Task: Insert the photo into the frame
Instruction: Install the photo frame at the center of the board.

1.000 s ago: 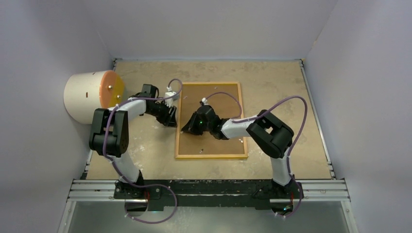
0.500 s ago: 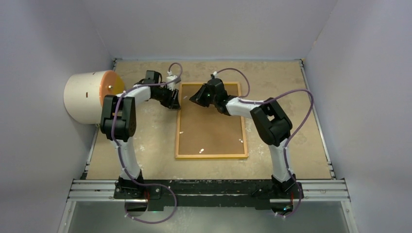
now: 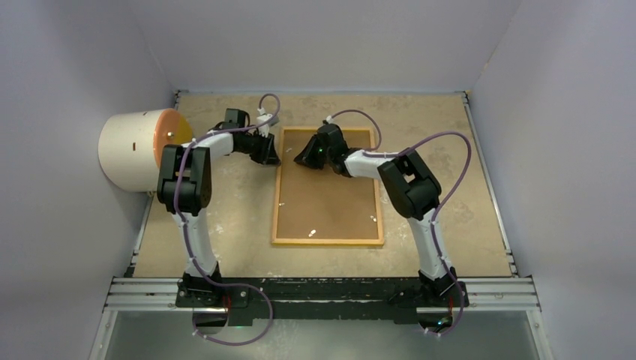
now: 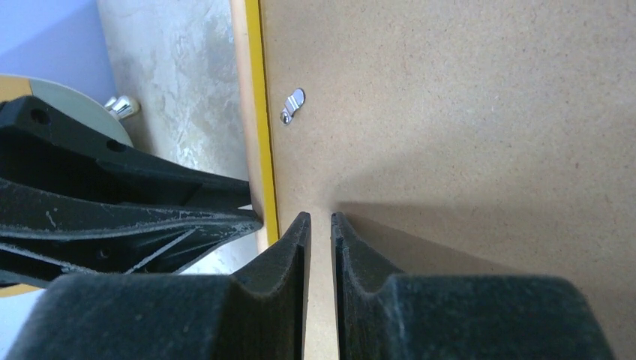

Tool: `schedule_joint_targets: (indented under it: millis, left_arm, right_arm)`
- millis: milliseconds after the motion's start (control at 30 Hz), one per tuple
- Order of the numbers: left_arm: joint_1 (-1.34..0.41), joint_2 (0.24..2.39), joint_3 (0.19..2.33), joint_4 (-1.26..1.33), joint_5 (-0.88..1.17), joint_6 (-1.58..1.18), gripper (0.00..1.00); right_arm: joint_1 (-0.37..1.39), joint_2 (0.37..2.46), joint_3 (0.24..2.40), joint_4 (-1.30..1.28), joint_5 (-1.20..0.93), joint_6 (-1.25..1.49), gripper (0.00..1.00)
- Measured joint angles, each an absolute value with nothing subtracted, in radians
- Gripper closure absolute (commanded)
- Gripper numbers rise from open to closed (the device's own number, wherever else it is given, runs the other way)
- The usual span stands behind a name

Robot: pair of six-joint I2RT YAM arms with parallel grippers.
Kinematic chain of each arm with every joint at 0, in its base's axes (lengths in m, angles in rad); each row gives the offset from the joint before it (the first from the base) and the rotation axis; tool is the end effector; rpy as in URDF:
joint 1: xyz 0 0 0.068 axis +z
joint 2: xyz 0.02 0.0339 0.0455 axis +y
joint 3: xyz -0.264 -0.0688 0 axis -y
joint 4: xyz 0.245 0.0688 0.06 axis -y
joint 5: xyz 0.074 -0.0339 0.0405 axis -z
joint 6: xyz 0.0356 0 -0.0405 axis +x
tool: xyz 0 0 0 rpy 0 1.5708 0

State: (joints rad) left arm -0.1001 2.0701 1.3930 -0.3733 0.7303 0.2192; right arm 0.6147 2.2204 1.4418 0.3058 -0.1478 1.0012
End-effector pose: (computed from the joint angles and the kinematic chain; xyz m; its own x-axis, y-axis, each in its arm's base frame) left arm 0.4204 -0.0661 0.1513 -0.7547 0.2386 -0.6112 0.5825 0.6723 -0.4568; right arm 0.4001 0.2889 0.1447 -0.7712 0.4752 -0.4237 -0.0521 0.6162 0.7859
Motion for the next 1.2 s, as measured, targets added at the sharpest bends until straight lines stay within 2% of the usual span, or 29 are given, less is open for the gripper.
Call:
schedule_joint_targets:
  millis: [400, 1200]
  left_arm:
    - [-0.131, 1.979, 1.21, -0.217, 0.778, 0.219, 0.82]
    - [-0.138, 1.972, 1.198, -0.214, 0.785, 0.227, 0.82]
  right_arm:
    - [0.594, 2.221, 1.451, 0.282, -0.154, 0.986, 0.81]
    - [0.588, 2.337, 1.648, 0.205, -0.222, 0.96, 0.83]
